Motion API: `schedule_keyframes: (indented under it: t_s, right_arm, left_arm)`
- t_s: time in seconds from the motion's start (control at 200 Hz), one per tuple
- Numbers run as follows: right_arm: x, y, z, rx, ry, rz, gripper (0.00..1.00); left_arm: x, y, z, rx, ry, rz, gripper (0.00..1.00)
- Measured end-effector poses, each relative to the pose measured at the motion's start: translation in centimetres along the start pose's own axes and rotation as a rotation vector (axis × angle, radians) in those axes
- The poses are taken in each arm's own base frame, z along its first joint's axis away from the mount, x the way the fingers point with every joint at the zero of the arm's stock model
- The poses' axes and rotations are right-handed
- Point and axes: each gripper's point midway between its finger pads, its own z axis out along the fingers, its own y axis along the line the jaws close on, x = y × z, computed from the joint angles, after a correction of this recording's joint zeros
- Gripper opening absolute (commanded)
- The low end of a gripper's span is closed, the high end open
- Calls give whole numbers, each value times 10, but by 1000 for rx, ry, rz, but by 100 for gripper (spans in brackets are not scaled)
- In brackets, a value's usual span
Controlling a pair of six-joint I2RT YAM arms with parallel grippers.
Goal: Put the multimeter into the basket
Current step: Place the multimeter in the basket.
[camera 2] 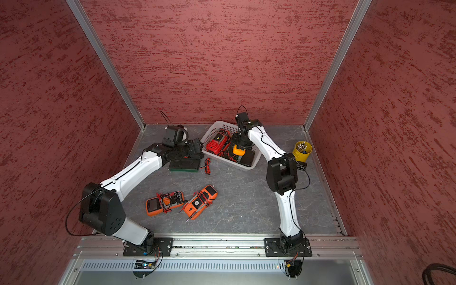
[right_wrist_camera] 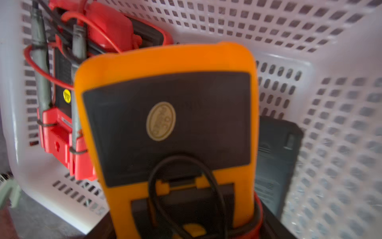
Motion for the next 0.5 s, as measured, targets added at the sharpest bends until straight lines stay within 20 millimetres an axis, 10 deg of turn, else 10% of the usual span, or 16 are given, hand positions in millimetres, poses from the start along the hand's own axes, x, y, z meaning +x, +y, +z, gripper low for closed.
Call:
schedule_keyframes:
  t_s: [0.311,0.501]
  right_arm:
    - [3,0,48,34,44,102,40]
    - [8,3,58,29,67,146,79]
  left_arm:
    - [6,5,3,-11,15,6,100]
    - [11,9,4,-21,28,6,100]
